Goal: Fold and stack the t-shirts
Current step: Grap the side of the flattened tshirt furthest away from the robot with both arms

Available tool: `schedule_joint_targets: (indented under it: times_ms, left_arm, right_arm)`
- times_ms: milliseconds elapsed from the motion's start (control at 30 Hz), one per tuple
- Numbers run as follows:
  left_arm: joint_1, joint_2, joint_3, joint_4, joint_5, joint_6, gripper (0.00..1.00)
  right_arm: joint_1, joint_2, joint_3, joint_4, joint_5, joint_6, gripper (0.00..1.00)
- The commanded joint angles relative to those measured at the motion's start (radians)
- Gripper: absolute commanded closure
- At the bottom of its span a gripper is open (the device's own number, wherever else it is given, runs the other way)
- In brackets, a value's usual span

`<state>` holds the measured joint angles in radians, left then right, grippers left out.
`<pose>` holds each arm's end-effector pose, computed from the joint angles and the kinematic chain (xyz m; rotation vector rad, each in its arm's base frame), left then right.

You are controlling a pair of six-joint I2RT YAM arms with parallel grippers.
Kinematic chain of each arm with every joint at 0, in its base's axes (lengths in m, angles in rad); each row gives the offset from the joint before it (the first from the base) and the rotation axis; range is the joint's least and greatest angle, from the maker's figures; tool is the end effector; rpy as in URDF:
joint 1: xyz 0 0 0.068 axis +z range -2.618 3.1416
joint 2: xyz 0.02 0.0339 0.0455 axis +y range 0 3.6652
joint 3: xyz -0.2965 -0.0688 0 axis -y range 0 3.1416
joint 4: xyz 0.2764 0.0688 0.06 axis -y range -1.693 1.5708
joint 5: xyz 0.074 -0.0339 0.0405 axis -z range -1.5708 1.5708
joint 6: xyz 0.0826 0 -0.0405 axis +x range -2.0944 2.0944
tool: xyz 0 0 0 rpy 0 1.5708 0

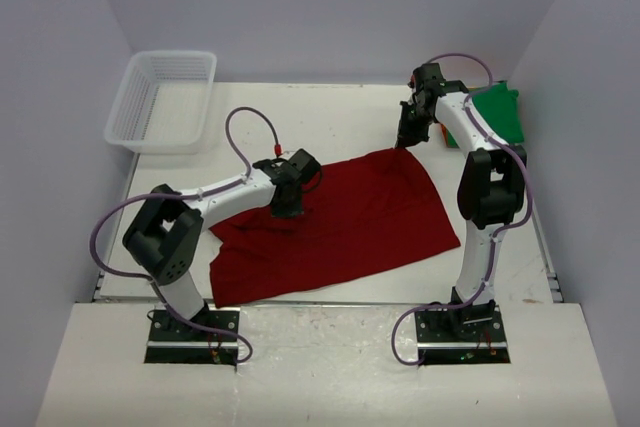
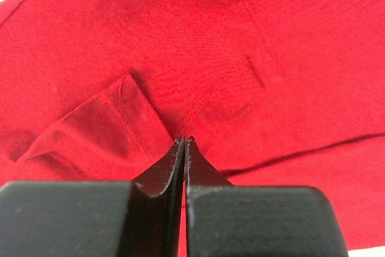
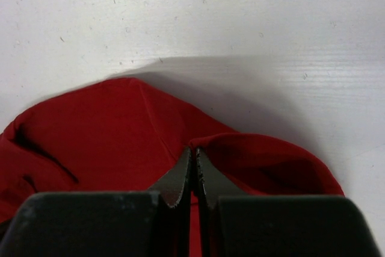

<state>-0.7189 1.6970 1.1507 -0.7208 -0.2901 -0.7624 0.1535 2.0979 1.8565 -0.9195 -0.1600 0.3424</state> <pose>0.2943 -0.2262 0.1692 -0.1201 2.7222 0.0124 0.5058 0.0916 0.2193 0.2146 2.7536 0.3555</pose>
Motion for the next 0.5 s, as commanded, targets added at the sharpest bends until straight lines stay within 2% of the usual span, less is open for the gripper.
schedule_joint_targets:
  times_ms: [0, 233, 467]
  left_arm:
    - [0.012, 0.045, 0.029, 0.006, -0.017, 0.020, 1.00]
    - [0.012, 0.050, -0.081, 0.012, 0.023, -0.021, 1.00]
    - [-0.011, -0.112, -0.224, 0.015, 0.040, -0.100, 1.00]
  right_arm:
    - [0.008, -0.038, 0.012, 0.005, -0.012, -0.022, 1.00]
    - [0.006, -0.038, 0.012, 0.008, -0.018, -0.023, 1.00]
    - [0.009, -0.026, 0.018, 0.011, -0.029, -0.020, 1.00]
